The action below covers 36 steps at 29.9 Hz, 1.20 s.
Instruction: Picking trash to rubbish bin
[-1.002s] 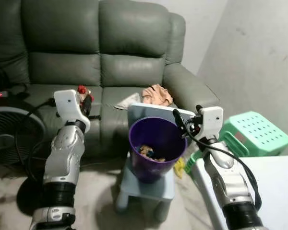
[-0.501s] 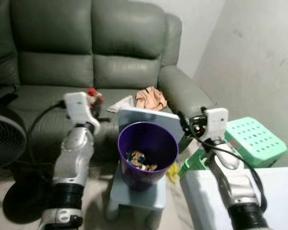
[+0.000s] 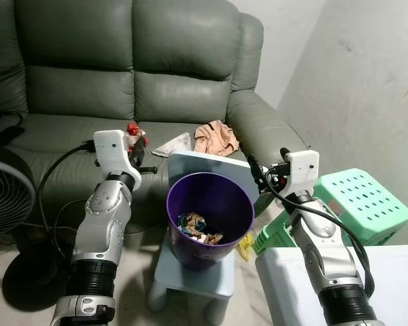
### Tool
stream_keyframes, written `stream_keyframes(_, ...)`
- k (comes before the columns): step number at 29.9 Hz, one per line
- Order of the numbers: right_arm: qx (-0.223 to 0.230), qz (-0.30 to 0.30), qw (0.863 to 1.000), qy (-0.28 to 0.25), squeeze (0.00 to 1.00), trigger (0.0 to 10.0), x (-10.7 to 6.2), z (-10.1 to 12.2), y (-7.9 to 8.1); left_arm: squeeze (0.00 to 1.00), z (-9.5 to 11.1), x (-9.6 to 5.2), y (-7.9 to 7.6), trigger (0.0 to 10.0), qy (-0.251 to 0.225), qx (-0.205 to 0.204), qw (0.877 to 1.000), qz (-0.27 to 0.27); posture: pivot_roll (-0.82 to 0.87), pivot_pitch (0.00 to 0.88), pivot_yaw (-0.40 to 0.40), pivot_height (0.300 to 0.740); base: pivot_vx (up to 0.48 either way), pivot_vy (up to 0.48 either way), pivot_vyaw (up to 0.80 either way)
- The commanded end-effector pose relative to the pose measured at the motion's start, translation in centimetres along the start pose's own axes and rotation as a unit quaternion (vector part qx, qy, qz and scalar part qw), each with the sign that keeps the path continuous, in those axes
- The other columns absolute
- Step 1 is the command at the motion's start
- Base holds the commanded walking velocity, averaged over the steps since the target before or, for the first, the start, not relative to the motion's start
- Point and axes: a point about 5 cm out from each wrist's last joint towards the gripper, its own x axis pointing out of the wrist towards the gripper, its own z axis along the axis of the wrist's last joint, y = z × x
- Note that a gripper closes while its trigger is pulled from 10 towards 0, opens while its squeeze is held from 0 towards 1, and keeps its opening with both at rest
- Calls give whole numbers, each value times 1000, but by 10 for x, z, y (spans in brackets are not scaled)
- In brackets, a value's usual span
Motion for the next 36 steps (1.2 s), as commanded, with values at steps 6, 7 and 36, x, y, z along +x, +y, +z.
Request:
stream_keyframes(6, -35, 26, 999, 33, 0, 10000, 7, 0, -5, 0, -8, -8, -20, 10000, 12, 25, 998, -57, 84, 0, -168, 740, 0, 0, 0)
stream_keyframes(7, -37, 28, 998, 35, 0, 10000, 7, 0, -5, 0, -8, -9, -21, 10000, 13, 27, 998, -58, 84, 0, -168, 740, 0, 0, 0)
stream_keyframes(36, -22, 210, 973, 92, 0, 10000, -68, -3, -14, 0, -26, -28, 16, 10000, 65, 67, 993, -66, 11, 124, -233, 740, 0, 0, 0)
